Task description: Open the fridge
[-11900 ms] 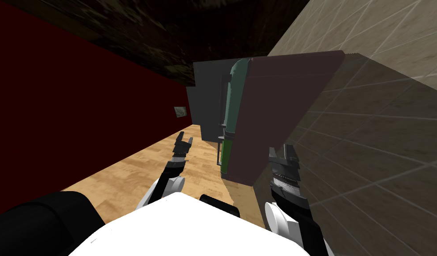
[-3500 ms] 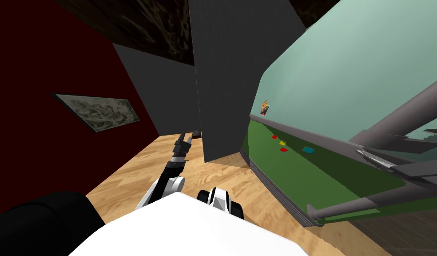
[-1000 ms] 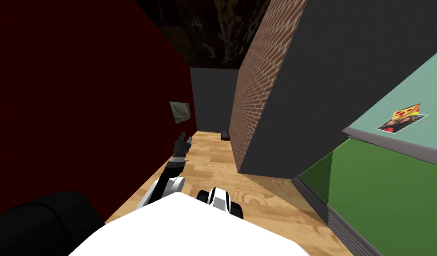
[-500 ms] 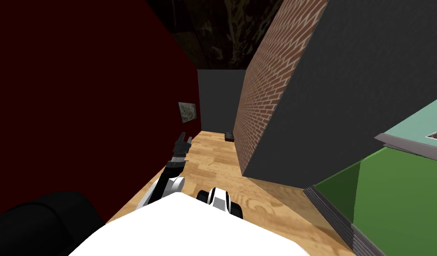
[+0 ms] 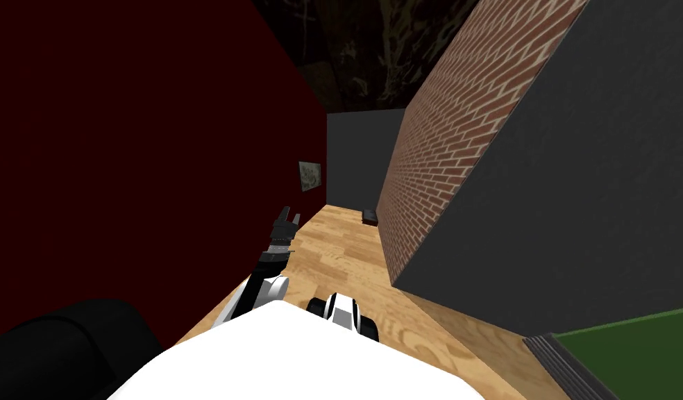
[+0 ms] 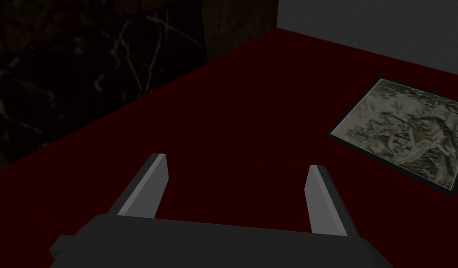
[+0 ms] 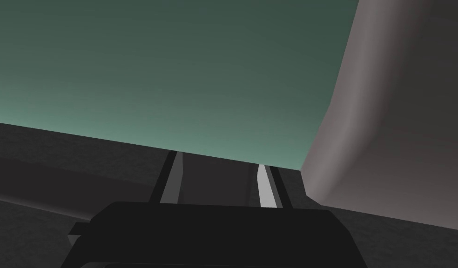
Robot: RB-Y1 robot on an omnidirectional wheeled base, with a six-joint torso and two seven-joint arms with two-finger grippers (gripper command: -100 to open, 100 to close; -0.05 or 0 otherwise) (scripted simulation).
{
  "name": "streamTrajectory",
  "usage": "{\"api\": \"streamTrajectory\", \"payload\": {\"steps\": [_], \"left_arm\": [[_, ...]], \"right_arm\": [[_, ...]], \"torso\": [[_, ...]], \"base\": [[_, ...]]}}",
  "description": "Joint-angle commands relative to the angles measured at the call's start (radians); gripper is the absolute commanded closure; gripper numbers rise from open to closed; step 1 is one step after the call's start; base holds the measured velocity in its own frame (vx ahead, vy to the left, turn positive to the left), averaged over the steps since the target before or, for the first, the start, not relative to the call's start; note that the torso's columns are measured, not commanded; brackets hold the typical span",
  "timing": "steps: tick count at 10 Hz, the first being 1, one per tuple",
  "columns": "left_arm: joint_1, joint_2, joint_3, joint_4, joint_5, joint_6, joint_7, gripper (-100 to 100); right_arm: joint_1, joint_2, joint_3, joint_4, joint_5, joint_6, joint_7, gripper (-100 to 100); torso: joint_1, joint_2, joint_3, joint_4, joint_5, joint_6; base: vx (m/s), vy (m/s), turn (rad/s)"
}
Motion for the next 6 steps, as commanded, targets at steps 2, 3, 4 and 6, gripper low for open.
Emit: {"api": "streamTrajectory", "payload": {"steps": [2,3,4,6], "left_arm": [[0.000,0.000,0.000,0.000,0.000,0.000,0.000,0],[0.000,0.000,0.000,0.000,0.000,0.000,0.000,0],[0.000,0.000,0.000,0.000,0.000,0.000,0.000,0],[0.000,0.000,0.000,0.000,0.000,0.000,0.000,0]], "right_arm": [[0.041,-0.006,-0.005,0.095,-0.022,0.025,-0.003,100],[0.041,-0.006,-0.005,0.111,-0.022,0.025,-0.003,100],[0.072,-0.018,-0.001,0.137,-0.043,0.061,-0.003,100],[0.072,-0.018,-0.001,0.193,-0.043,0.061,-0.003,100]], "torso": [[0.000,0.001,0.001,0.001,-0.001,0.000],[0.000,0.003,0.001,0.001,0.001,0.002],[-0.002,0.007,0.003,0.003,0.004,0.004],[0.001,0.005,0.003,0.002,0.002,0.002]], "base": [[0.042,0.123,0.311],[0.006,0.064,0.093],[0.013,0.123,0.262],[0.019,0.087,0.271]]}}
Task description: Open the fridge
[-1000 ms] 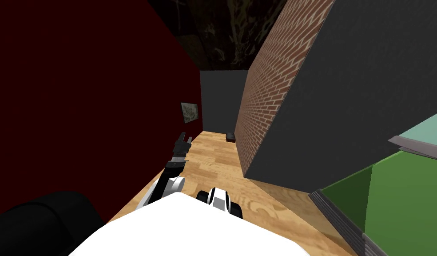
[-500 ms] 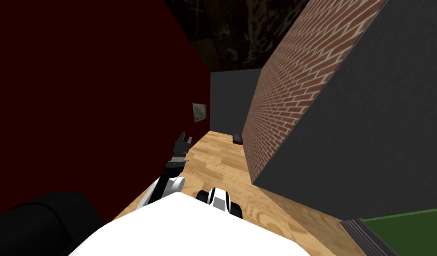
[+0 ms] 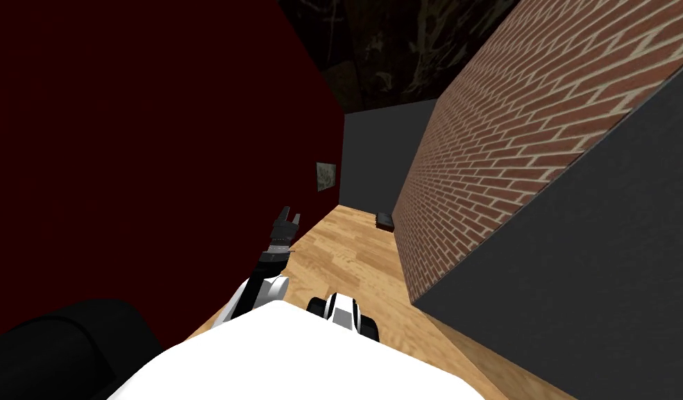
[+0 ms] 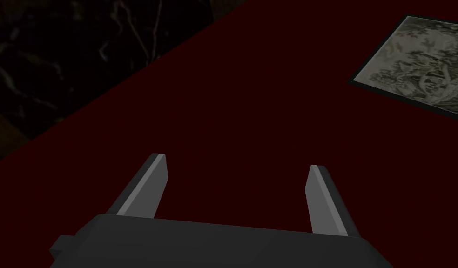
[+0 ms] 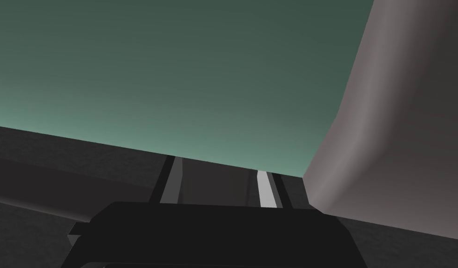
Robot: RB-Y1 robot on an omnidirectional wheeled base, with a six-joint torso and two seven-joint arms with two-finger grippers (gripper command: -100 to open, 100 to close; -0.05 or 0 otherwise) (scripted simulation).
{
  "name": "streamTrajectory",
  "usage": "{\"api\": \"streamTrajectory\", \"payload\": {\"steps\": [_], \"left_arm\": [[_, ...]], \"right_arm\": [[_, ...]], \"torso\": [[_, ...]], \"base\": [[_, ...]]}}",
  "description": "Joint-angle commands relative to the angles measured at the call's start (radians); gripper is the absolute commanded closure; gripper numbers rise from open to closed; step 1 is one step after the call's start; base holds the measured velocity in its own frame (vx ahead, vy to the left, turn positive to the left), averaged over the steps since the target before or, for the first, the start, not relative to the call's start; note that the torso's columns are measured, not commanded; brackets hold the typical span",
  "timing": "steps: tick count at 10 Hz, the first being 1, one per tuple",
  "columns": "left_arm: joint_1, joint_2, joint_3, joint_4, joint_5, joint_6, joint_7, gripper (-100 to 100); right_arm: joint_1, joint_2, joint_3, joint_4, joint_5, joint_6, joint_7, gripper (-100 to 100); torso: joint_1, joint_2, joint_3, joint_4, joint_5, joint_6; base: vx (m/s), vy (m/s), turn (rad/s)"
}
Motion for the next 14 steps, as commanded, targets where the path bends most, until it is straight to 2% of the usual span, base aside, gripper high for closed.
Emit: {"api": "streamTrajectory", "payload": {"steps": [1,2,3,4,5,6,8,9,11,12,13,14], "left_arm": [[0.000,0.000,0.000,0.000,0.000,0.000,0.000,0],[0.000,0.000,0.000,0.000,0.000,0.000,0.000,0],[0.000,0.000,0.000,0.000,0.000,0.000,0.000,0],[0.000,0.000,0.000,0.000,0.000,0.000,0.000,0],[0.000,0.000,0.000,0.000,0.000,0.000,0.000,0],[0.000,0.000,0.000,0.000,0.000,0.000,0.000,0],[0.000,0.000,0.000,0.000,0.000,0.000,0.000,0],[0.000,0.000,0.000,0.000,0.000,0.000,0.000,0],[0.001,0.000,0.000,0.000,0.000,0.000,0.000,0],[0.001,0.000,0.001,0.000,0.000,0.000,0.000,0],[0.001,0.000,0.001,0.000,0.000,0.000,0.000,0],[0.001,0.000,0.001,0.000,0.000,0.000,0.000,0]], "right_arm": [[0.042,-0.021,0.006,0.068,-0.033,0.041,0.000,100],[0.042,-0.021,0.006,0.112,-0.033,0.041,0.000,100],[0.042,-0.021,0.006,0.119,-0.033,0.041,0.000,100],[0.073,-0.033,0.010,0.183,-0.055,0.068,0.000,100],[0.073,-0.033,0.010,0.201,-0.055,0.077,0.000,100],[0.104,-0.046,0.014,0.234,-0.076,0.113,0.000,100],[0.104,-0.046,0.014,0.281,-0.076,0.113,0.000,100],[0.096,-0.045,0.015,0.272,-0.070,0.109,-0.006,100],[0.106,-0.034,0.020,0.320,-0.087,0.114,-0.004,100],[0.106,-0.034,0.020,0.320,-0.087,0.114,-0.004,100],[0.112,-0.029,0.023,0.342,-0.097,0.118,0.000,100],[0.131,-0.043,0.002,0.341,-0.108,0.094,-0.004,-100]], "torso": [[-0.002,0.002,0.001,0.001,0.001,0.004],[0.001,0.001,0.000,0.001,0.002,0.001],[0.000,0.002,-0.001,0.000,0.004,0.001],[0.001,0.005,0.001,0.002,0.005,0.004],[0.004,0.003,0.001,0.001,0.004,0.002],[0.007,0.005,0.002,0.002,0.007,0.004],[0.018,0.004,0.002,0.001,0.010,0.002],[0.017,0.008,0.003,0.002,0.013,0.009],[0.017,0.003,0.001,0.002,0.011,0.008],[0.011,0.000,-0.003,0.000,0.011,0.006],[0.010,-0.001,-0.003,-0.001,0.011,0.004],[0.012,0.001,-0.001,0.000,0.009,0.005]], "base": [[0.059,0.120,0.278],[0.054,0.133,0.317],[0.015,0.056,0.130],[0.058,0.106,0.336],[0.051,0.106,0.331],[0.055,0.131,0.361],[0.045,0.092,0.284],[0.018,0.012,-0.001],[0.204,-0.028,0.010],[0.267,-0.050,-0.008],[0.291,-0.033,0.029],[0.161,-0.013,-0.074]]}}
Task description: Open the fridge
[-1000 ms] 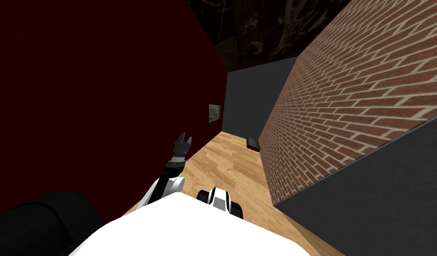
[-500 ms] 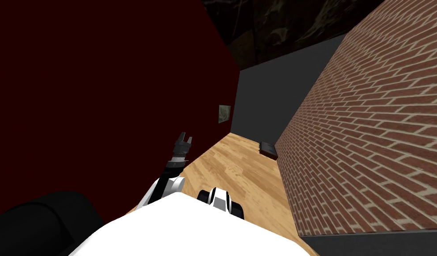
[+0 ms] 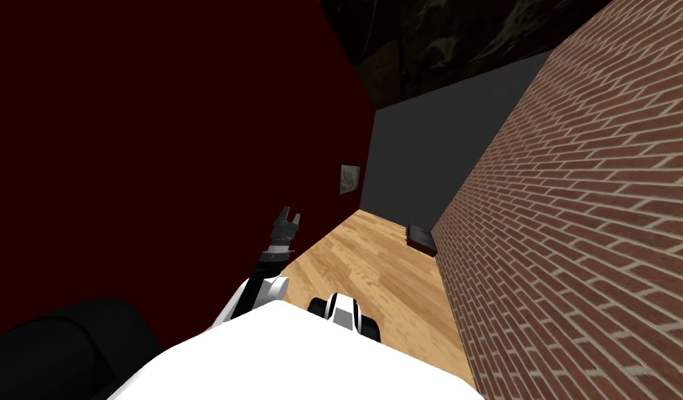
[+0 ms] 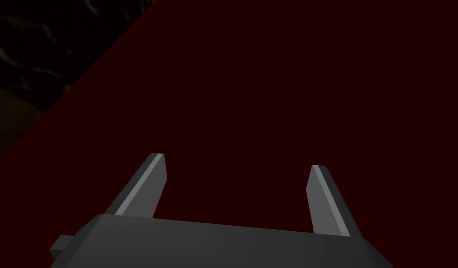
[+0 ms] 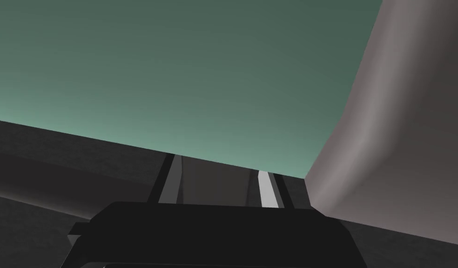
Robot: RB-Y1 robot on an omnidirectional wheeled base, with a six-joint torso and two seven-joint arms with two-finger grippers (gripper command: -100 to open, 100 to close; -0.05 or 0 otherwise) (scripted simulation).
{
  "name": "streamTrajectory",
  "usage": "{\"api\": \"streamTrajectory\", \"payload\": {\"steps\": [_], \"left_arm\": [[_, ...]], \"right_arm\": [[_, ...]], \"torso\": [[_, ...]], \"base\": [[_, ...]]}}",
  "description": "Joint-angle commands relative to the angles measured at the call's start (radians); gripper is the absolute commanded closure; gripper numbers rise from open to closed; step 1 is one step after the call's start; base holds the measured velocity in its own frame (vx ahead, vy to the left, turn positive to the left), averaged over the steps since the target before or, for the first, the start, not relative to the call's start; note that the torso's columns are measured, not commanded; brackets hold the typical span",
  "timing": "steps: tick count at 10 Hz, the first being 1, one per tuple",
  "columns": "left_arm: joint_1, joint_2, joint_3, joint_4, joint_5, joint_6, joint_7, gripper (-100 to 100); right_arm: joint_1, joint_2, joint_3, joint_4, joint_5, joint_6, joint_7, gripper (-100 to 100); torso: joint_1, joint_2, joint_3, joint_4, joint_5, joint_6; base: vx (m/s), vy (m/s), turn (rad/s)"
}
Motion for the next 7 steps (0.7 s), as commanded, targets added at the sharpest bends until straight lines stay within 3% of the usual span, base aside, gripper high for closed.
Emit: {"api": "streamTrajectory", "payload": {"steps": [1,4,7], "left_arm": [[0.000,0.000,0.000,0.000,0.000,0.000,0.000,0],[-0.001,0.000,0.000,0.000,0.000,0.000,0.000,0],[-0.001,0.000,0.000,0.000,0.000,0.000,0.000,0]], "right_arm": [[0.045,-0.020,-0.036,0.009,-0.029,-0.032,0.000,-100],[0.104,-0.046,-0.083,0.022,-0.068,-0.074,0.001,-100],[0.149,-0.065,-0.119,0.031,-0.097,-0.106,0.001,-100]], "torso": [[0.004,0.010,0.006,0.003,0.001,0.002],[0.009,0.017,0.011,0.007,0.005,0.007],[0.011,0.002,-0.003,-0.001,0.013,-0.001]], "base": [[0.033,0.000,-0.088],[0.009,0.008,-0.075],[0.037,0.009,-0.084]]}}
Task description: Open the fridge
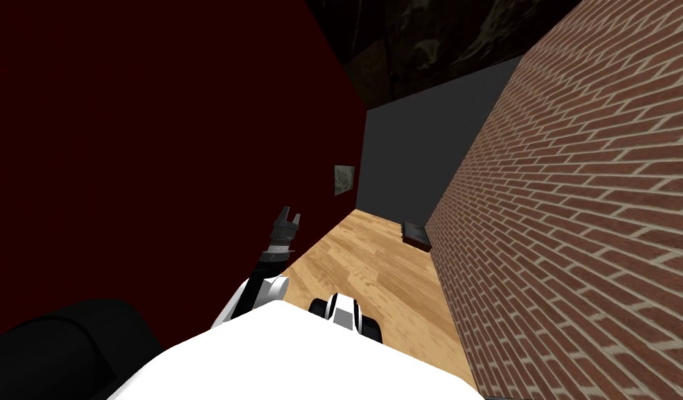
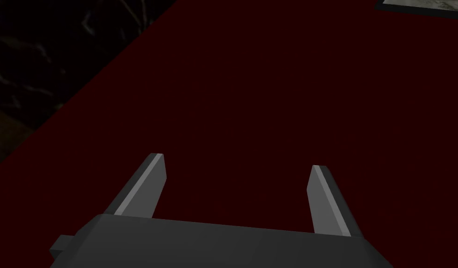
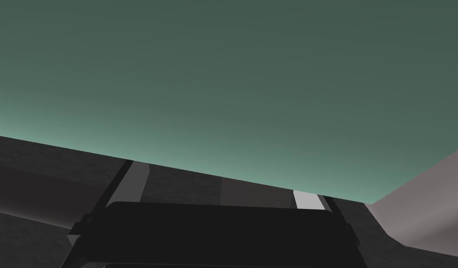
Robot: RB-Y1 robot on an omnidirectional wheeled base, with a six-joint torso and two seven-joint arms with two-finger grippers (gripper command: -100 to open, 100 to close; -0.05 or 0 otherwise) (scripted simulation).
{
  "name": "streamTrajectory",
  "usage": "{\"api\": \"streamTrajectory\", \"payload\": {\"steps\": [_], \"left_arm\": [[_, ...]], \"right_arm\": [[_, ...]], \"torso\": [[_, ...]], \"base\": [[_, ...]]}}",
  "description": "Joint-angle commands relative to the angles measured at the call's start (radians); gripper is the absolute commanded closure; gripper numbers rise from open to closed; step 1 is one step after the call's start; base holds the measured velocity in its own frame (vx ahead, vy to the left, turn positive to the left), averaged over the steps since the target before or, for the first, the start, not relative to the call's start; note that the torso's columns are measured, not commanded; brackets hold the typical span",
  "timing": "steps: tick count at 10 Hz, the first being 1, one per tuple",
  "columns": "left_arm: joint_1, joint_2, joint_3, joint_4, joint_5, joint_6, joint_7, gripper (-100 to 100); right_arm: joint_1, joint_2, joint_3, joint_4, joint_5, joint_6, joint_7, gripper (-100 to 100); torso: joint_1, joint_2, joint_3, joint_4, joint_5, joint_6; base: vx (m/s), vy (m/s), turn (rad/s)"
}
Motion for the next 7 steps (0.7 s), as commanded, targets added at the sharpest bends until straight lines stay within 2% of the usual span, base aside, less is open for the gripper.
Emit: {"api": "streamTrajectory", "payload": {"steps": [1,2,7], "left_arm": [[0.000,0.000,0.000,0.000,0.000,0.000,0.000,0],[0.000,0.000,0.000,0.000,0.000,0.000,0.000,0],[0.000,0.000,0.000,0.000,0.000,0.000,0.000,0]], "right_arm": [[0.011,-0.003,-0.014,0.007,-0.002,-0.018,-0.002,-100],[0.012,-0.001,-0.013,0.008,-0.002,-0.023,-0.002,0],[0.007,0.002,-0.002,0.006,-0.003,-0.032,-0.002,0]], "torso": [[0.001,-0.002,-0.003,-0.001,0.002,-0.001],[0.003,-0.001,-0.001,-0.001,0.000,0.000],[0.005,0.005,0.007,0.003,-0.004,0.004]], "base": [[0.009,0.003,-0.027],[0.000,0.000,0.000],[0.000,-0.001,0.001]]}}
